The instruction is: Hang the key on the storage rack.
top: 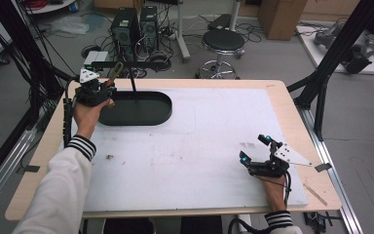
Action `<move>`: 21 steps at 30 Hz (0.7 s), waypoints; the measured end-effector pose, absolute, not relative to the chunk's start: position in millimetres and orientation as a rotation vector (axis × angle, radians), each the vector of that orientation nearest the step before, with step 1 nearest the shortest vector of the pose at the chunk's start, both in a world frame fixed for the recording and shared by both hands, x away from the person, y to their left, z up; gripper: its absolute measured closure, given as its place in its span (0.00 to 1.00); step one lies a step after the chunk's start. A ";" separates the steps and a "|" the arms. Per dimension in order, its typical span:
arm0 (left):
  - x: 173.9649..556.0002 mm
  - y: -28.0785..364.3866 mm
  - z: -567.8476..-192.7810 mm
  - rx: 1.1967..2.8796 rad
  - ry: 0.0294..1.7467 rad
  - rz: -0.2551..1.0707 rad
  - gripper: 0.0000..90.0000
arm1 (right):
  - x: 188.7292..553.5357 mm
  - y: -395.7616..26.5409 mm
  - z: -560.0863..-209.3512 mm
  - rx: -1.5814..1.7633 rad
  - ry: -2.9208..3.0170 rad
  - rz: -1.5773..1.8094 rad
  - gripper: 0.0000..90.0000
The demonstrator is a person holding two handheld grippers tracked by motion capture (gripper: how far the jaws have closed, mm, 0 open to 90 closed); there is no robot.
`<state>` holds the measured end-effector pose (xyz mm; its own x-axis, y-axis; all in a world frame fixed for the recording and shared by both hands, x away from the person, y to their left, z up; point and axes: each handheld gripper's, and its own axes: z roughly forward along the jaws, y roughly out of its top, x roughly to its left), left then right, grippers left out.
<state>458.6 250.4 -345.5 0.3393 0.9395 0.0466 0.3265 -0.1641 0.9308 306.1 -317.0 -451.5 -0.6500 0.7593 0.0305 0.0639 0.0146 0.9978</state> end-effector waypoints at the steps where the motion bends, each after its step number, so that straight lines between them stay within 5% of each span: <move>1: 460.2 250.6 -346.8 1.689 1.154 0.842 0.80 | 306.0 -317.1 -451.4 0.844 1.764 1.687 0.00; 21: 476.8 247.3 -366.5 1.710 1.229 0.845 0.80 | 306.2 -317.8 -451.6 0.852 1.763 1.688 0.00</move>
<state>476.8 247.3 -366.5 0.2900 0.9559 0.0457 0.3855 -0.1604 0.9087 306.2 -317.8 -451.6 -0.6485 0.7602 0.0380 0.0710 0.0107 0.9974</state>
